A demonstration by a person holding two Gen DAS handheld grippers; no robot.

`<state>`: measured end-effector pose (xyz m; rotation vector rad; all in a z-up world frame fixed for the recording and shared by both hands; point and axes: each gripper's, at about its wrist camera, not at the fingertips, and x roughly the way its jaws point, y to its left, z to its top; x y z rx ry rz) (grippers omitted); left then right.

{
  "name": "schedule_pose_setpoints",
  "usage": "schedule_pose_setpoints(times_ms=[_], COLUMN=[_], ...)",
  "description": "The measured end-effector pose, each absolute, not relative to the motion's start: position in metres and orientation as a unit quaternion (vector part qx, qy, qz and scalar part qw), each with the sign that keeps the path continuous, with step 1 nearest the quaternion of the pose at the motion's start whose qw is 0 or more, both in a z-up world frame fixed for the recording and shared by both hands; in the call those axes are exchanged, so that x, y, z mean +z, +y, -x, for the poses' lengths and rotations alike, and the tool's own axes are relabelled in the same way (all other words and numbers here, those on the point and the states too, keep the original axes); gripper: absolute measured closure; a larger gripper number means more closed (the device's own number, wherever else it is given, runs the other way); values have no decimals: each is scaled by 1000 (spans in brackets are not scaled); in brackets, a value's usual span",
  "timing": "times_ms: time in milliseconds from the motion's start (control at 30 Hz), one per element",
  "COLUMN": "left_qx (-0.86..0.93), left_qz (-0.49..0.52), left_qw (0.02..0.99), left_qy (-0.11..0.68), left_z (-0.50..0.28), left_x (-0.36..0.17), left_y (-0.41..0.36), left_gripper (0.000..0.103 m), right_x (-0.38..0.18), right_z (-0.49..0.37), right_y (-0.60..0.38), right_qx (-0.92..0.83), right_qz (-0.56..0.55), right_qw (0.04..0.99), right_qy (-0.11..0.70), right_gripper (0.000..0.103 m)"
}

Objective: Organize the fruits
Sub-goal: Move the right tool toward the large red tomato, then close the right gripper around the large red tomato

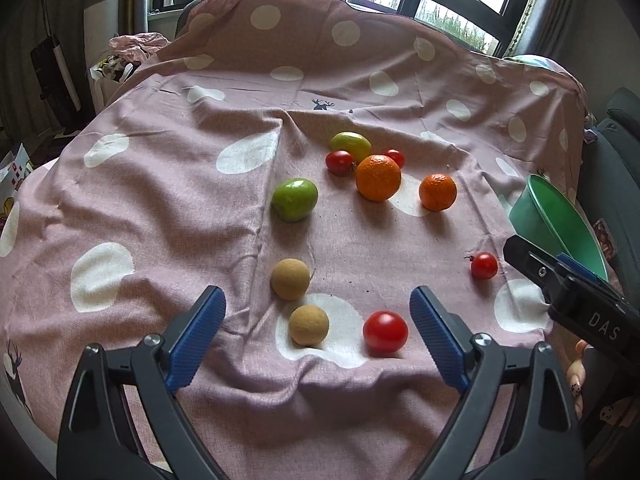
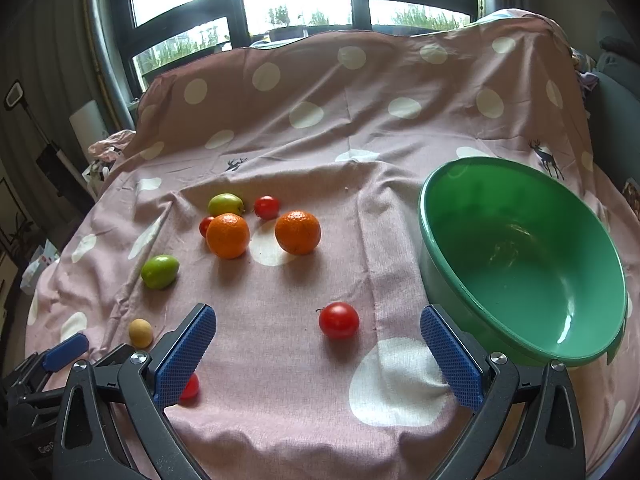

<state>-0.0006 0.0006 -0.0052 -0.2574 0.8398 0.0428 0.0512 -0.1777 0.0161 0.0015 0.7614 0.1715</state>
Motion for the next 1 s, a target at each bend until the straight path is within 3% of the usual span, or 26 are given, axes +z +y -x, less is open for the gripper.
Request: schedule_pose_setpoints(times_ms=[367, 567, 667, 867, 1000], left_qx=[2, -30, -35, -76, -68], left_qz=[151, 214, 235, 256, 213], left_qw=[898, 885, 876, 861, 866], left_qy=[413, 413, 419, 433, 446], left_z=[0, -3, -11, -25, -27], left_x=[-5, 3, 12, 26, 19], left_y=[4, 15, 21, 19, 2], left_gripper=[12, 12, 12, 34, 51], right_x=[17, 25, 33, 50, 39], right_z=[-49, -52, -63, -98, -107], right_y=[-174, -173, -172, -158, -144], right_qx=[91, 131, 147, 219, 250], right_qz=[-4, -40, -62, -121, -124], right_qw=[923, 908, 892, 842, 823], right_qy=[373, 395, 423, 478, 495], right_gripper=[1, 14, 27, 44, 45])
